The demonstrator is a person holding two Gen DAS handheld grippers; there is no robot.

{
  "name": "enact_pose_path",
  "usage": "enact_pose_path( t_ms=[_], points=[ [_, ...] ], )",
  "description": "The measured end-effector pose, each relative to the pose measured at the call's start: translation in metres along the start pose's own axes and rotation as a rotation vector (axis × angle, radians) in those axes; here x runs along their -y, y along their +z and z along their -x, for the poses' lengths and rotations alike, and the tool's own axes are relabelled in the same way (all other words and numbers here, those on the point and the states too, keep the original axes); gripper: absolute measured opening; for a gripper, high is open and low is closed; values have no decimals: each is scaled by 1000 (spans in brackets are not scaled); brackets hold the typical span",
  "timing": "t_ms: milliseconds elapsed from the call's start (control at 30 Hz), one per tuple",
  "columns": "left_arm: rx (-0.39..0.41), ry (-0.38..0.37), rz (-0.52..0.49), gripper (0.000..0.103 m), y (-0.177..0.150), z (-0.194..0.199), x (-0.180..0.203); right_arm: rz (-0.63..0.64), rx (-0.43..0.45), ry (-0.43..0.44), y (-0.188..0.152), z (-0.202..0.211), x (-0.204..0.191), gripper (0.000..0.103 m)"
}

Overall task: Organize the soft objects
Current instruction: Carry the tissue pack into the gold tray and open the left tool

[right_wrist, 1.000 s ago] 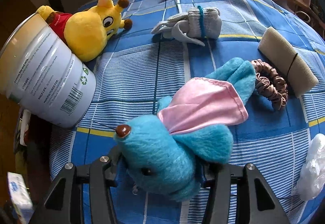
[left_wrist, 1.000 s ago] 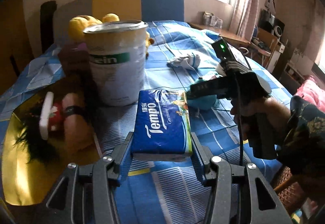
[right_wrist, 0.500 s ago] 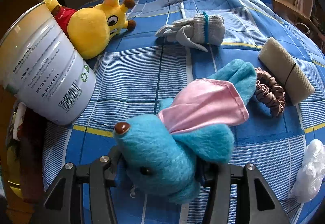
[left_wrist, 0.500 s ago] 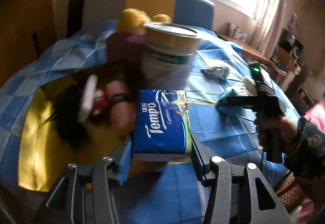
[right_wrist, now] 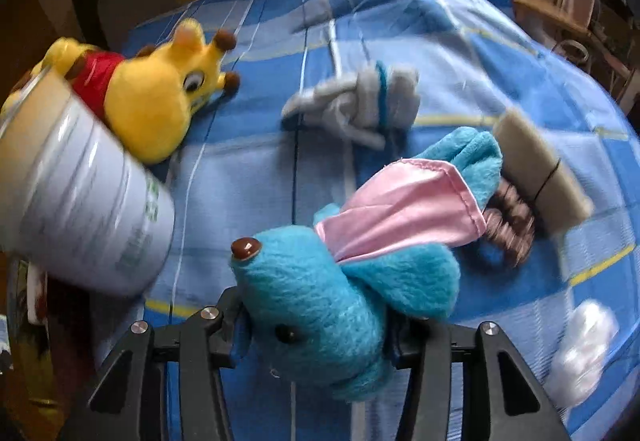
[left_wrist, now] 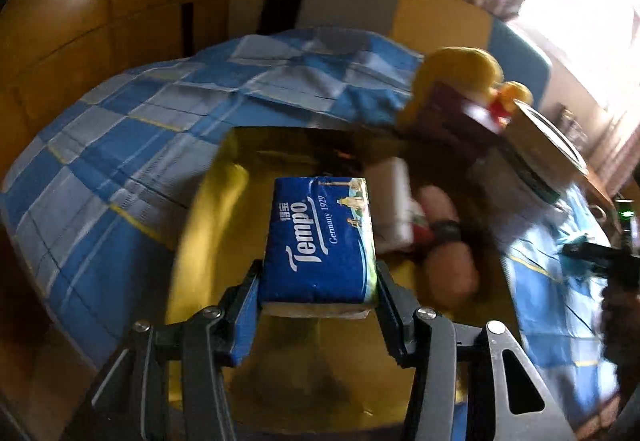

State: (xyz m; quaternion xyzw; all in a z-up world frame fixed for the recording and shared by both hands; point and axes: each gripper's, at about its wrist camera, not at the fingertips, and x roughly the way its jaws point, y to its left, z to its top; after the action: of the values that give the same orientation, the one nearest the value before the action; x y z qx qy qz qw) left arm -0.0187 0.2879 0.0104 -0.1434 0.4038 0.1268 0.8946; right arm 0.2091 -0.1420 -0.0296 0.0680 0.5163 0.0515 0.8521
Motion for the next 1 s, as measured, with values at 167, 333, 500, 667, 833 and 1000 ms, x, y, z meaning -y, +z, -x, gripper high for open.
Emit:
enact_pose_path(
  t_ms=[167, 333, 500, 667, 833, 1000],
  points=[
    [-44, 23, 7, 52, 18, -24, -15, 7, 50, -100, 58, 15, -11, 50],
    [-83, 33, 11, 53, 26, -44, -23, 3, 138, -119, 130, 44, -46, 50],
    [-84, 44, 7, 54, 27, -52, -23, 82, 216, -52, 174, 68, -120, 50],
    [-80, 54, 4, 59, 25, -51, -24, 227, 260, 70, 181, 81, -211, 50],
    [-48, 64, 9, 66, 21, -39, -25, 405, 269, 219, 153, 94, -300, 50],
    [-22, 58, 19, 66, 17, -24, -27, 583, 212, 326, 99, 95, -354, 50]
  ],
)
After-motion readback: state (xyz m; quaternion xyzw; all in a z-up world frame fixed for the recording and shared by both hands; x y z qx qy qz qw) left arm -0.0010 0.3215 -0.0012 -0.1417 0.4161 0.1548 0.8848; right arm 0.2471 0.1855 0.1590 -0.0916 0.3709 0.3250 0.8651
